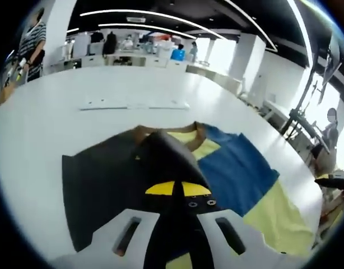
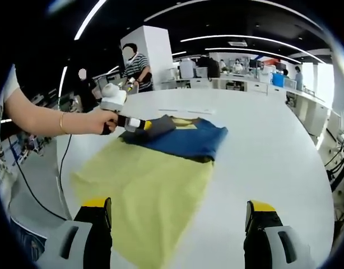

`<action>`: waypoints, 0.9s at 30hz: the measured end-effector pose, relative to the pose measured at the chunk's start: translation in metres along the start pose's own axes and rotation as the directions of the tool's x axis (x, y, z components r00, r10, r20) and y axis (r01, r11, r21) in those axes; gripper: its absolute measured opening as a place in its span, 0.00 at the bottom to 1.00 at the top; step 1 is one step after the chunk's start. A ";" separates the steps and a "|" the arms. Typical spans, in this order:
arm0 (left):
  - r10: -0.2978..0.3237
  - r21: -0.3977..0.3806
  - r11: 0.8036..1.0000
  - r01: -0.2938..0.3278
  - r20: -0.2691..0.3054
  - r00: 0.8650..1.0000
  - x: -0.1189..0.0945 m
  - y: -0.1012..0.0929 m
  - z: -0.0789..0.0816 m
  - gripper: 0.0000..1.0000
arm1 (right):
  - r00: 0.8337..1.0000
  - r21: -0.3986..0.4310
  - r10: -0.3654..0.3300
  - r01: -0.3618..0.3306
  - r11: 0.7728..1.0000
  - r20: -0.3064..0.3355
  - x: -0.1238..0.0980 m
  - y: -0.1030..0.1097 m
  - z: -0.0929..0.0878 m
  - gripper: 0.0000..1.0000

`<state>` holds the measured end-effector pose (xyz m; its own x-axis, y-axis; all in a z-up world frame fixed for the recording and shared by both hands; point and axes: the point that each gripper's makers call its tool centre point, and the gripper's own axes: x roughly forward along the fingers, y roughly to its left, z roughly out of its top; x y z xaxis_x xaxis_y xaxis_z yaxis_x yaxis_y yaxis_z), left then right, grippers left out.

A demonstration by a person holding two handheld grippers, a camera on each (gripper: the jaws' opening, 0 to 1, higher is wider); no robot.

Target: Fold the garment on the visible template until the final outline fits inside the template.

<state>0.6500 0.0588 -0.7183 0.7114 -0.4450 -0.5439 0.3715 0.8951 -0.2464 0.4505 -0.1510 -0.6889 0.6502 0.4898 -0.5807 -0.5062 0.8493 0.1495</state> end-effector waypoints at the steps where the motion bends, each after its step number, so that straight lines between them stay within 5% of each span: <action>1: -0.003 0.005 1.000 0.003 0.004 1.000 -0.002 -0.002 0.002 0.00 | 1.000 0.000 0.003 -0.003 1.000 0.001 0.000 0.001 0.001 0.99; 13: -0.034 0.025 0.999 0.033 0.029 0.999 -0.021 -0.021 0.032 0.00 | 1.000 -0.023 0.024 -0.024 0.999 0.008 0.000 0.009 0.004 0.99; 27: -0.178 0.036 0.983 0.177 0.027 0.984 -0.012 -0.094 0.045 0.00 | 1.000 -0.010 0.020 -0.020 1.000 0.020 -0.006 0.009 0.000 0.99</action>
<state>0.6329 -0.0207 -0.6527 0.6498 -0.5982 -0.4690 0.5133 0.8004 -0.3098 0.4421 -0.1469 -0.6843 0.6510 0.5107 -0.5616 -0.5246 0.8374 0.1533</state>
